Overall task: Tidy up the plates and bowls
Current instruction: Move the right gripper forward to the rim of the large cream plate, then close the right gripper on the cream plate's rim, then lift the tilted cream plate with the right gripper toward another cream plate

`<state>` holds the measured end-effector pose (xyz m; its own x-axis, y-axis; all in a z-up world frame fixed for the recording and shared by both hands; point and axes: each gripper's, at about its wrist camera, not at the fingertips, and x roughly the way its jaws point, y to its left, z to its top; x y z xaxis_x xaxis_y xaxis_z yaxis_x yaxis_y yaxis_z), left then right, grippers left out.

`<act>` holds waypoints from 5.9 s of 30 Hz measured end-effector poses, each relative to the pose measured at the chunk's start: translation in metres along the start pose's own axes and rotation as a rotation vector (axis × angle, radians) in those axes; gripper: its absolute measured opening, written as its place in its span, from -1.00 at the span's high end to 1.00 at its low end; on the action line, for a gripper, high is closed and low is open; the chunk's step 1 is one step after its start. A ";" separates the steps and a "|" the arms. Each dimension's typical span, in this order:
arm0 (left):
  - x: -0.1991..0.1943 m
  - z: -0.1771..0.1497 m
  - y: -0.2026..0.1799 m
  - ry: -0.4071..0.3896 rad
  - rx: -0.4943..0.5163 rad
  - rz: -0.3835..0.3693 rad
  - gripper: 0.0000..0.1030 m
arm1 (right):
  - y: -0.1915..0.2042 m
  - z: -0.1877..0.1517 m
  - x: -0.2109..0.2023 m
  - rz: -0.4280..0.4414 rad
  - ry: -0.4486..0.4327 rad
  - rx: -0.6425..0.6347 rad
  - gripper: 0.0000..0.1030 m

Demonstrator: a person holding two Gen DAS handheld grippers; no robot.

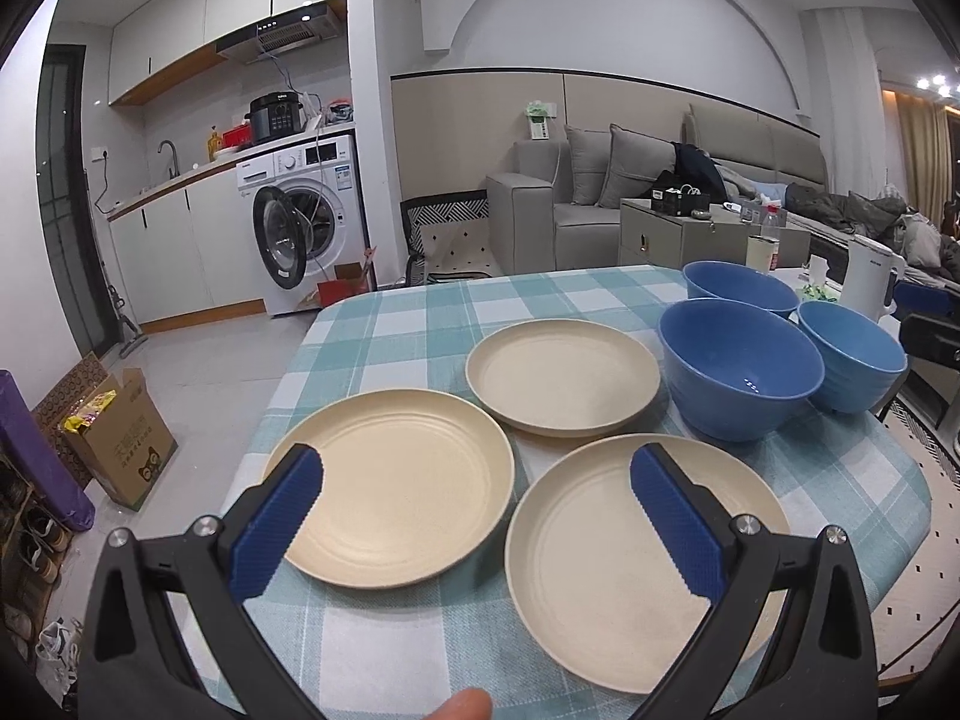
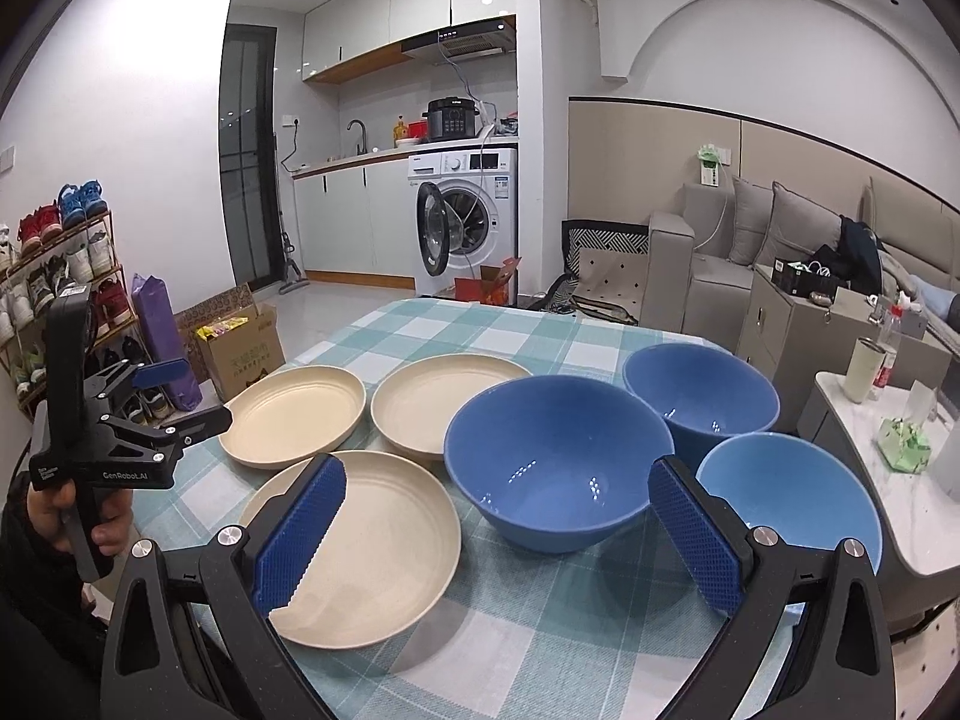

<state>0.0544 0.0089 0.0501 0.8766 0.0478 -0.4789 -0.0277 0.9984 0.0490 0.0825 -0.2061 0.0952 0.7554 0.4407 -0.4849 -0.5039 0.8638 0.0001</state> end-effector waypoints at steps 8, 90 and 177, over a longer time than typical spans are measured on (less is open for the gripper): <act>0.010 0.015 0.009 -0.003 -0.014 -0.006 -1.00 | 0.000 0.022 0.006 0.003 0.001 -0.022 -0.99; 0.198 0.078 0.020 0.250 -0.028 -0.017 -1.00 | -0.043 0.134 0.316 0.036 0.573 -0.022 -0.97; 0.260 0.058 0.012 0.527 -0.067 -0.116 0.47 | -0.052 0.076 0.394 0.081 0.812 -0.007 0.51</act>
<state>0.3101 0.0314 -0.0229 0.5164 -0.0719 -0.8533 0.0096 0.9969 -0.0783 0.4384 -0.0586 -0.0292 0.1788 0.1855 -0.9662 -0.5487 0.8340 0.0586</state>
